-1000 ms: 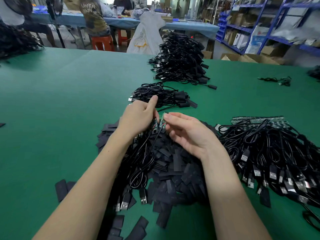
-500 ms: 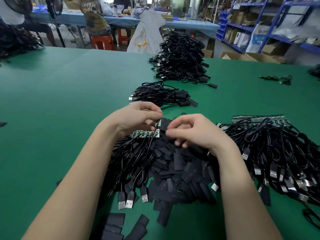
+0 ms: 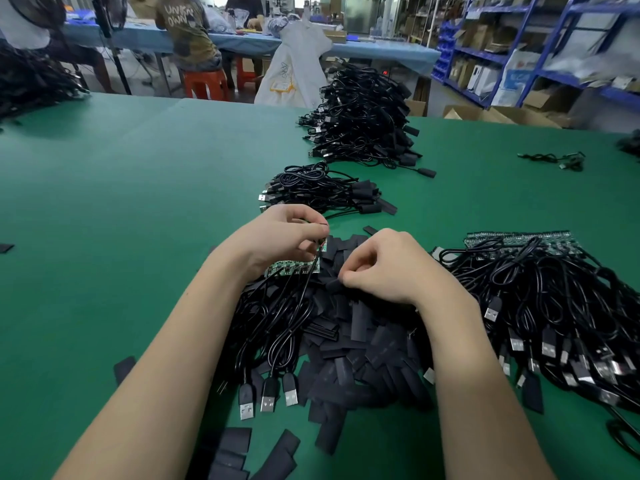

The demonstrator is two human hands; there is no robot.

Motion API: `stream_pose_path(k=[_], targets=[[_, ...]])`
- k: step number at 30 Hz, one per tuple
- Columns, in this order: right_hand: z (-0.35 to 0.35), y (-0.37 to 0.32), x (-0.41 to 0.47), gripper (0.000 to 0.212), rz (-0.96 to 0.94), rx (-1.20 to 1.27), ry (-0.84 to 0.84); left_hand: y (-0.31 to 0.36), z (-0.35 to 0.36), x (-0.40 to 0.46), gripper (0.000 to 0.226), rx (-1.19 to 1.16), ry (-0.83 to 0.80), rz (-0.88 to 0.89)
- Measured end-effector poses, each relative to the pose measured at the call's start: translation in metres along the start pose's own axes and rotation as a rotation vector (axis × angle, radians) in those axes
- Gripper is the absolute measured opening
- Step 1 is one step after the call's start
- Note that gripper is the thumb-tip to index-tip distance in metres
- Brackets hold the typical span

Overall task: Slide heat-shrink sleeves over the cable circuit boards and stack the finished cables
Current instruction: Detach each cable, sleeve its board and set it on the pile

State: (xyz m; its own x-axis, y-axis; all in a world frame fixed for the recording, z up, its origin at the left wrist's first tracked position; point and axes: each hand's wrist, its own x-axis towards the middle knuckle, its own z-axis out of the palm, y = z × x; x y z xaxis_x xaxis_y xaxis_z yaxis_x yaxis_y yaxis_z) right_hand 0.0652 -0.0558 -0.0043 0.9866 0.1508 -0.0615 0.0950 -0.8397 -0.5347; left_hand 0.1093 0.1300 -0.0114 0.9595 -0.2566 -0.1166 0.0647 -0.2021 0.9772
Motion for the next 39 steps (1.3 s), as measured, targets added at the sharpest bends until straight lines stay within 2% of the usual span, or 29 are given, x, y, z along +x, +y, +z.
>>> stream_pose_path(k=[3, 6, 9, 12, 15, 21, 30, 34, 39], targets=[[-0.004, 0.006, 0.000, 0.011, -0.051, 0.100, 0.076, 0.001, 0.001, 0.000, 0.008, -0.002, -0.012, 0.003], [-0.007, 0.014, 0.002, 0.011, -0.025, 0.252, 0.208, 0.002, 0.000, -0.001, 0.008, -0.008, -0.023, 0.008], [-0.006, 0.015, 0.004, 0.012, 0.063, 0.575, 0.332, 0.003, 0.003, -0.002, 0.008, -0.003, -0.034, 0.016], [-0.002, 0.008, 0.003, 0.004, 0.092, 0.897, 0.224, 0.003, 0.008, -0.003, 0.008, -0.067, -0.087, 0.025], [-0.001, 0.006, 0.001, 0.004, 0.071, 0.964, 0.105, 0.002, 0.012, -0.001, 0.009, -0.058, -0.103, 0.048], [0.000, 0.007, 0.001, 0.003, 0.212, 1.137, 0.023, 0.003, 0.016, -0.002, 0.007, -0.028, -0.121, 0.091], [0.001, 0.015, 0.001, 0.016, 0.228, 1.190, -0.041, 0.006, 0.019, -0.005, 0.005, -0.010, -0.124, 0.114], [0.000, 0.016, 0.001, 0.013, 0.218, 1.175, -0.017, 0.005, 0.019, -0.005, 0.005, -0.010, -0.127, 0.113], [0.002, 0.015, 0.004, 0.007, 0.217, 0.918, 0.117, 0.005, 0.020, -0.004, 0.005, -0.008, -0.141, 0.112]])
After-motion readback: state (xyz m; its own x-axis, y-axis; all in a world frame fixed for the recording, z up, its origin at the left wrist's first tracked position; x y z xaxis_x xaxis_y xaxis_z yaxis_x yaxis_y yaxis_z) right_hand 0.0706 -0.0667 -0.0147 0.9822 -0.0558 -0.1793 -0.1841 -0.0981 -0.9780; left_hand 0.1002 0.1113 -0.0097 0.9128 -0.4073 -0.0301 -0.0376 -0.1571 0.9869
